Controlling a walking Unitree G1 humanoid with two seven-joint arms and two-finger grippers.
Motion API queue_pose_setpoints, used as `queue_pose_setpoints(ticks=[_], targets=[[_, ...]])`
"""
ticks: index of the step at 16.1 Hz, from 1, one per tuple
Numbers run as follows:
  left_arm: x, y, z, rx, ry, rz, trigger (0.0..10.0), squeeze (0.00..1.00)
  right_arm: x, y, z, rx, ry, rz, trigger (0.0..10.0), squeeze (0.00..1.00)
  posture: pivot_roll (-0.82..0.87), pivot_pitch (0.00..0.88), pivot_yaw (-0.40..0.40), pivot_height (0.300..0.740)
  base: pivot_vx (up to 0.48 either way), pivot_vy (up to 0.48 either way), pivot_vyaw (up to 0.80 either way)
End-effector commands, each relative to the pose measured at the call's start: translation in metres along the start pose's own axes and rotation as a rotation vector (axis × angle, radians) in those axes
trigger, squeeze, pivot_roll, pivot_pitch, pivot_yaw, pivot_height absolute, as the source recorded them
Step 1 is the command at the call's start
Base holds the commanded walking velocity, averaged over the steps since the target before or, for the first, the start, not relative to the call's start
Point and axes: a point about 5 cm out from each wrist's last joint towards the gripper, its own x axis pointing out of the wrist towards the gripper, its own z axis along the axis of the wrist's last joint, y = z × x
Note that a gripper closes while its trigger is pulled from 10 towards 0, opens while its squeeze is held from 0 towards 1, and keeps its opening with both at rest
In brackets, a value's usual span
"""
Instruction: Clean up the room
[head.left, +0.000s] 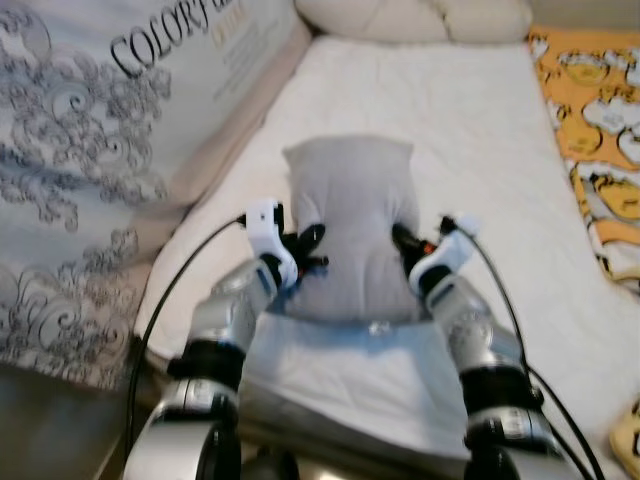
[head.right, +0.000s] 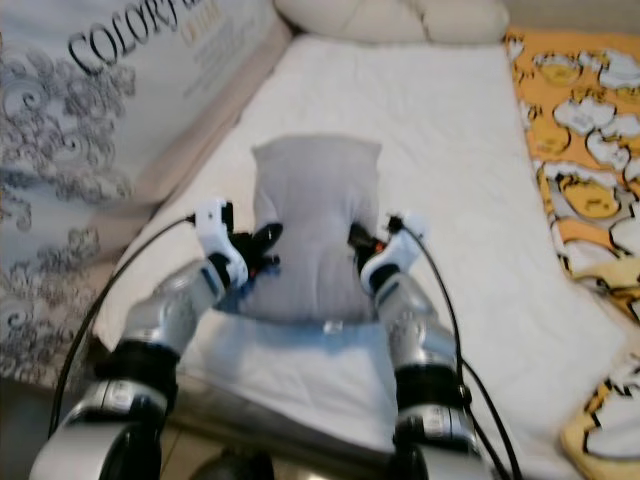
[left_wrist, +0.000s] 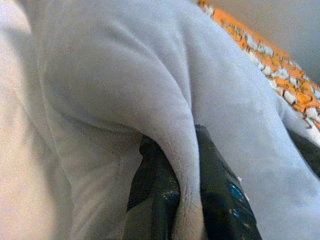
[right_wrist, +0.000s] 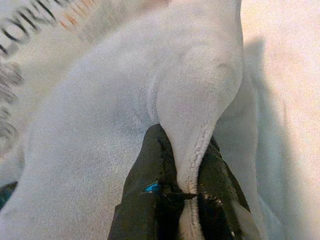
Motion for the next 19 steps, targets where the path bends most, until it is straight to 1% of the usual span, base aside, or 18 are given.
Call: queue_pose_setpoints(ticks=[1, 2, 5, 6, 7, 8, 9, 10, 11, 12, 13, 15, 16, 19], targets=[[0.002, -0.015, 0.015, 0.029, -0.045, -0.046, 0.0, 0.0, 0.002, 0.02, 0.014, -0.006, -0.056, 0.069, 0.0, 0.0, -0.07, 0.0, 0.065, 0.74, 0.0, 0.0, 0.0], [-0.006, -0.018, 0.024, 0.101, -0.06, -0.036, 0.0, 0.0, -0.006, 0.029, 0.023, -0.014, -0.094, 0.086, 0.0, 0.0, -0.06, 0.0, 0.059, 0.74, 0.0, 0.0, 0.0], [-0.014, -0.021, 0.027, 0.129, -0.058, -0.029, 0.0, 0.0, -0.01, 0.033, 0.026, -0.026, -0.096, 0.094, 0.0, 0.0, -0.05, 0.0, 0.057, 0.74, 0.0, 0.0, 0.0], [-0.017, -0.021, 0.028, 0.133, -0.059, -0.009, 0.0, 0.0, -0.012, 0.033, 0.026, -0.064, -0.097, 0.076, 3.6, 0.0, -0.05, 0.0, 0.058, 0.74, 0.0, 0.0, 0.0], [-0.019, -0.02, 0.029, 0.143, -0.066, 0.005, 0.3, 0.0, -0.014, 0.033, 0.025, -0.093, -0.092, 0.064, 9.6, 0.0, -0.05, 0.0, 0.057, 0.74, 0.0, 0.0, 0.0], [-0.023, -0.018, 0.03, 0.214, -0.055, 0.058, 10.0, 0.0, -0.018, 0.036, 0.025, -0.129, -0.108, 0.061, 10.0, 0.0, -0.05, 0.0, 0.057, 0.74, 0.0, 0.0, 0.0], [-0.024, -0.017, 0.031, 0.252, -0.06, 0.071, 10.0, 0.0, -0.019, 0.037, 0.025, -0.153, -0.113, 0.056, 10.0, 0.0, -0.05, 0.0, 0.059, 0.74, 0.0, 0.0, 0.0], [-0.027, -0.017, 0.033, 0.311, -0.076, 0.095, 10.0, 0.0, -0.021, 0.036, 0.024, -0.226, -0.118, 0.024, 10.0, 0.0, -0.05, 0.0, 0.06, 0.74, 0.0, 0.0, 0.0], [-0.029, -0.016, 0.034, 0.367, -0.082, 0.118, 10.0, 0.0, -0.023, 0.035, 0.025, -0.264, -0.149, 0.003, 10.0, 0.0, -0.05, 0.0, 0.06, 0.74, 0.0, 0.0, 0.0], [-0.031, -0.016, 0.033, 0.442, -0.081, 0.123, 10.0, 0.0, -0.026, 0.032, 0.027, -0.252, -0.176, -0.017, 10.0, 0.0, -0.05, 0.0, 0.059, 0.74, 0.0, 0.0, 0.0], [-0.032, -0.016, 0.033, 0.46, -0.079, 0.121, 10.0, 0.0, -0.027, 0.031, 0.027, -0.242, -0.182, -0.025, 10.0, 0.0, -0.05, 0.0, 0.059, 0.74, 0.0, 0.0, 0.0], [-0.033, -0.015, 0.03, 0.418, -0.063, 0.151, 10.0, 0.0, -0.033, 0.024, 0.026, -0.203, -0.159, -0.045, 10.0, 0.0, -0.05, 0.0, 0.062, 0.74, 0.0, 0.0, 0.0], [-0.033, -0.015, 0.029, 0.422, -0.063, 0.153, 10.0, 0.0, -0.033, 0.024, 0.026, -0.204, -0.158, -0.046, 10.0, 0.0, -0.05, 0.0, 0.065, 0.74, 0.0, 0.0, 0.0], [-0.032, -0.019, 0.026, 0.457, -0.057, 0.143, 10.0, 0.0, -0.037, 0.026, 0.02, -0.2, -0.148, -0.02, 10.0, 0.0, -0.05, 0.0, 0.068, 0.74, 0.0, 0.29, 0.0]])
